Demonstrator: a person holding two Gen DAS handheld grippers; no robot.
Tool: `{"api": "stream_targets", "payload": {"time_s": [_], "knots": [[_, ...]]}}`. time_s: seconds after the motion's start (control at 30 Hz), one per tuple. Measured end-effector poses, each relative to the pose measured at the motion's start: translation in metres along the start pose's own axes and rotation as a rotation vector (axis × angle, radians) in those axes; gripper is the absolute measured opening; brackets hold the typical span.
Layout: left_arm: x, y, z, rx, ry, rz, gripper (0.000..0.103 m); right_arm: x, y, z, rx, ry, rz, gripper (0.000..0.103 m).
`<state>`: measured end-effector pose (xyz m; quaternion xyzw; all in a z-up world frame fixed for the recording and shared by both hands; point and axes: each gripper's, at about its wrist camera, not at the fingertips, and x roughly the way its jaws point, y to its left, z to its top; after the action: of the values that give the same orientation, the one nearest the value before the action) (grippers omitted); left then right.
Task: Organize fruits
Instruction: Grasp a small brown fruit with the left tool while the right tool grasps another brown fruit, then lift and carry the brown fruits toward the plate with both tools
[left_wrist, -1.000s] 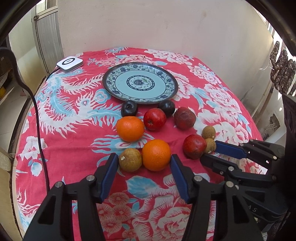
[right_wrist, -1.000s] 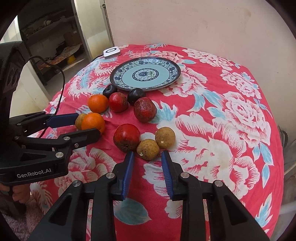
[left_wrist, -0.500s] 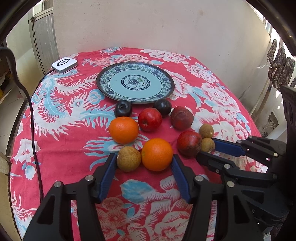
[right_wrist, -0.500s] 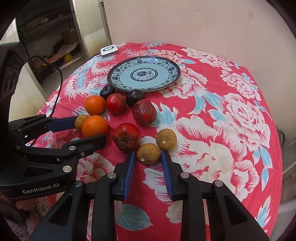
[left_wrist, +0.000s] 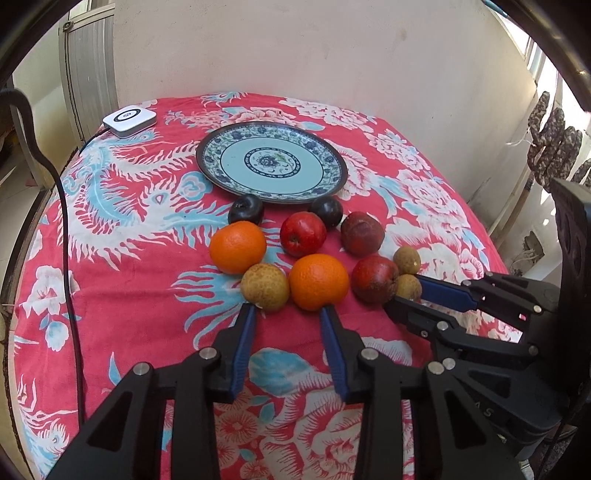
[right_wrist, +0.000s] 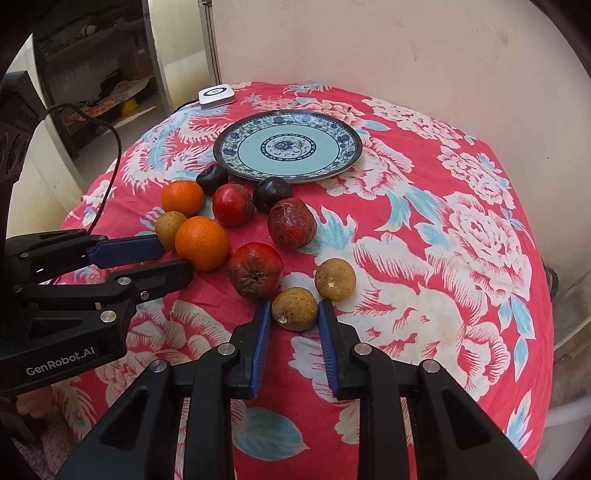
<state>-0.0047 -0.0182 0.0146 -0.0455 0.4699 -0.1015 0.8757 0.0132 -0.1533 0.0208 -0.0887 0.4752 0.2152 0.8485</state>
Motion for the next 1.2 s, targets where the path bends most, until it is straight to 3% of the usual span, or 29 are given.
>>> {"api": "stream_targets", "payload": {"time_s": [0.3, 0.43, 0.73, 0.93, 1.2], "knots": [[-0.004, 0.007, 0.001, -0.026, -0.006, -0.021, 0.039, -0.006, -0.003, -0.006, 0.006, -0.017, 0.034, 0.027], [-0.005, 0.008, 0.002, -0.034, -0.005, -0.027, 0.047, -0.007, -0.005, -0.008, 0.012, -0.025, 0.05, 0.027], [-0.009, 0.003, 0.006, -0.028, -0.008, -0.036, 0.052, -0.014, -0.008, -0.013, 0.024, -0.046, 0.076, 0.027], [-0.013, 0.004, 0.009, -0.023, -0.017, -0.006, 0.052, -0.018, -0.013, -0.017, 0.038, -0.056, 0.091, 0.027], [-0.016, 0.027, 0.01, -0.06, -0.022, 0.094, 0.053, -0.017, -0.017, -0.021, 0.048, -0.056, 0.107, 0.027]]}}
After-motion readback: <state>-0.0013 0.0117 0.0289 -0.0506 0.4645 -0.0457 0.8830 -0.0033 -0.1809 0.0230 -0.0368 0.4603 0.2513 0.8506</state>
